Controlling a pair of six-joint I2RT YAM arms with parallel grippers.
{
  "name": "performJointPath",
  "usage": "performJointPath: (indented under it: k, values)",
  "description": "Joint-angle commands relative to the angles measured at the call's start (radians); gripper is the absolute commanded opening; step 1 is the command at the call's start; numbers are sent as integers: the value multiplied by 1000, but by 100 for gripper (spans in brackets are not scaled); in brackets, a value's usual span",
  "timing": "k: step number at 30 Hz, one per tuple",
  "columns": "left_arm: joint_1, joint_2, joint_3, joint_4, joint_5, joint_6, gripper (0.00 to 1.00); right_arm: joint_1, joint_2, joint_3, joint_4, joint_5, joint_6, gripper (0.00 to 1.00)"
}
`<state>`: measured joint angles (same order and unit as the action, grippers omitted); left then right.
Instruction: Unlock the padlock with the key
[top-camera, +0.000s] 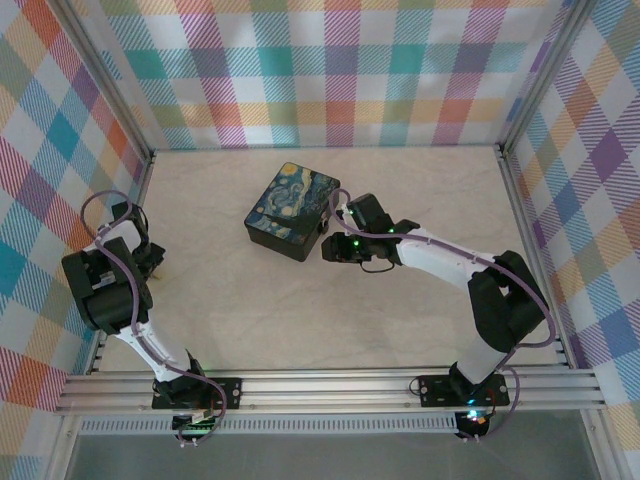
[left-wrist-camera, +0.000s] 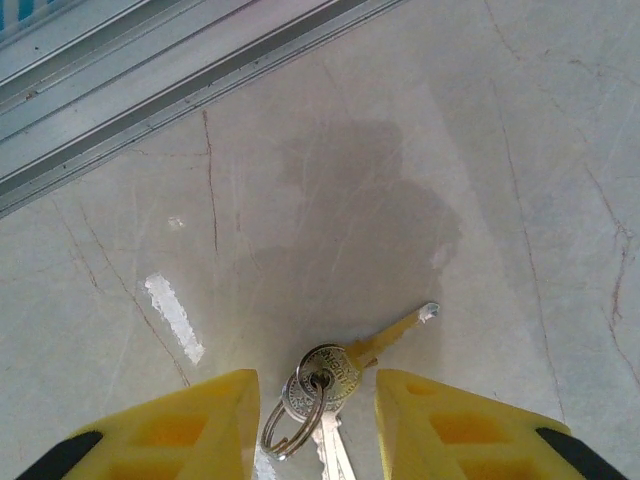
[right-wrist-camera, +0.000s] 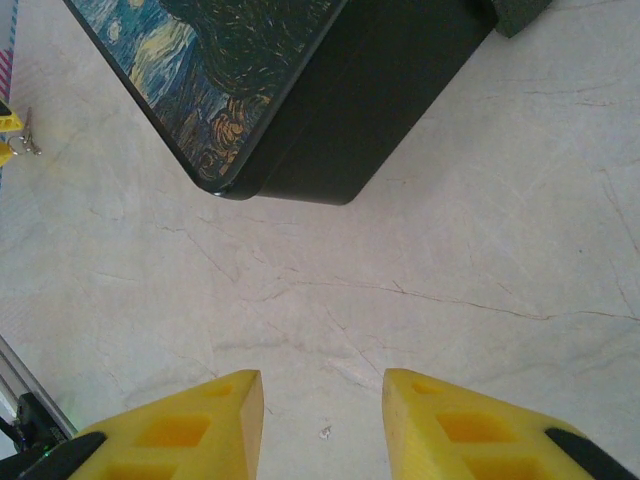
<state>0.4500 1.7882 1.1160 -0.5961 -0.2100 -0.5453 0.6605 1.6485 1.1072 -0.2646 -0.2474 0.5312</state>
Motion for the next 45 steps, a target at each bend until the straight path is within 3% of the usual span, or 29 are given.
performJointPath:
  k: [1,5,10,15,21,28,33,41,45]
  values:
    - [16,14,22,-8,1,13,35,-1,-22,-2,-7,-4,-12,37]
    - [17,22,24,-10,4,15,26,-1,-27,-12,1,-7,-1,37]
    - [17,22,20,-12,26,12,25,0,-37,-19,1,4,1,38]
    - [9,-6,16,-21,45,-2,14,0,-28,-5,5,2,5,38]
    - [-44,-33,64,-63,70,11,5,1,-15,22,-18,20,-5,39]
    - [-154,-207,85,-115,155,15,6,-18,-25,44,-93,91,-19,40]
    - [-336,-363,81,-144,194,46,6,-89,-69,20,-131,107,-27,40]
    - [-818,-541,41,-168,189,16,6,-235,-160,-76,-169,144,-5,40]
    - [-1046,-529,10,-114,162,-28,6,-270,-198,-102,-197,173,6,40]
